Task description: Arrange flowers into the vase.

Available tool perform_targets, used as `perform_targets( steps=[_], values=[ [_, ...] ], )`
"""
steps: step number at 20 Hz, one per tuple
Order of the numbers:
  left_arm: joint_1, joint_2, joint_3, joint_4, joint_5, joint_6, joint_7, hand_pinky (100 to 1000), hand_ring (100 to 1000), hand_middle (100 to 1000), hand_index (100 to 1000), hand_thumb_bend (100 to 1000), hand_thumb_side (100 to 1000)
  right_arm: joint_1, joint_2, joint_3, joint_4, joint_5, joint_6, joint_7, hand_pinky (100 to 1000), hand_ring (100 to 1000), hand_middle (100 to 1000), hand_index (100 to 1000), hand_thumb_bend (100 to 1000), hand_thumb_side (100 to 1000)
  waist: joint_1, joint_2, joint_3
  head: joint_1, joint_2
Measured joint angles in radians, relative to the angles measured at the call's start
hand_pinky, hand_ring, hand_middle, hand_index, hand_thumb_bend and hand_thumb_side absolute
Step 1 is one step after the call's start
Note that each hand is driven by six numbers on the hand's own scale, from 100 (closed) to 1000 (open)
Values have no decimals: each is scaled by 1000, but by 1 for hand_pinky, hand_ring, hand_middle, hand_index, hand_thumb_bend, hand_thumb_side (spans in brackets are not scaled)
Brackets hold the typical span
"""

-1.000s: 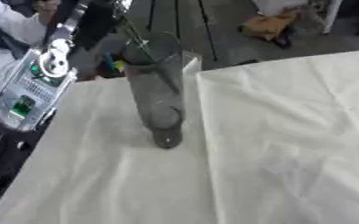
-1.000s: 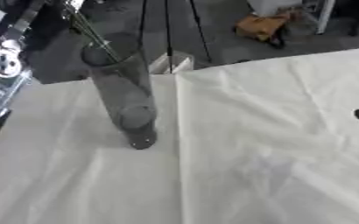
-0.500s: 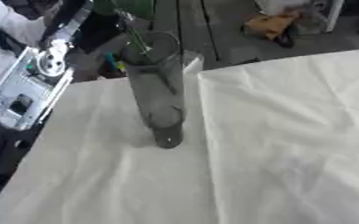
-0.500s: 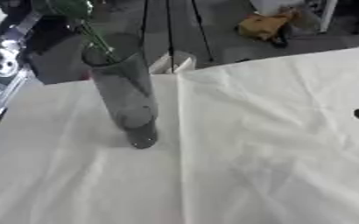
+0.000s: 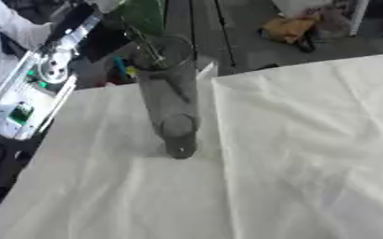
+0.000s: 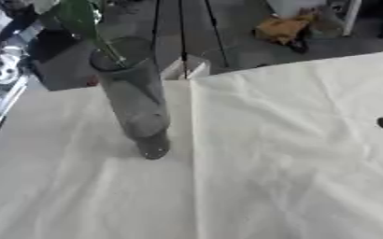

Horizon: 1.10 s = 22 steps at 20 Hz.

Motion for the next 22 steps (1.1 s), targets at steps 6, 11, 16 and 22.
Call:
perform_targets(
  steps=[6,11,16,22],
  values=[
    [0,8,1,18,-15,-22,-81,684,807,786,921,100,993,3,0,0,0,0,3,-2,946,817,412,747,100,865,6,-2,0,0,4],
    [0,10,7,32,-24,-30,-143,740,842,826,970,100,993,4,-1,0,0,0,6,-4,946,816,413,747,100,863,12,-5,0,1,8],
    [-2,18,16,43,-27,-40,-202,802,871,861,1000,100,1000,4,-1,0,0,0,9,-4,947,816,412,747,100,860,14,-8,0,1,8],
    [-2,24,22,47,-36,-51,-240,851,897,895,1000,218,1000,11,-1,0,0,0,13,-2,947,817,411,747,100,858,17,-8,0,2,8]
  ],
)
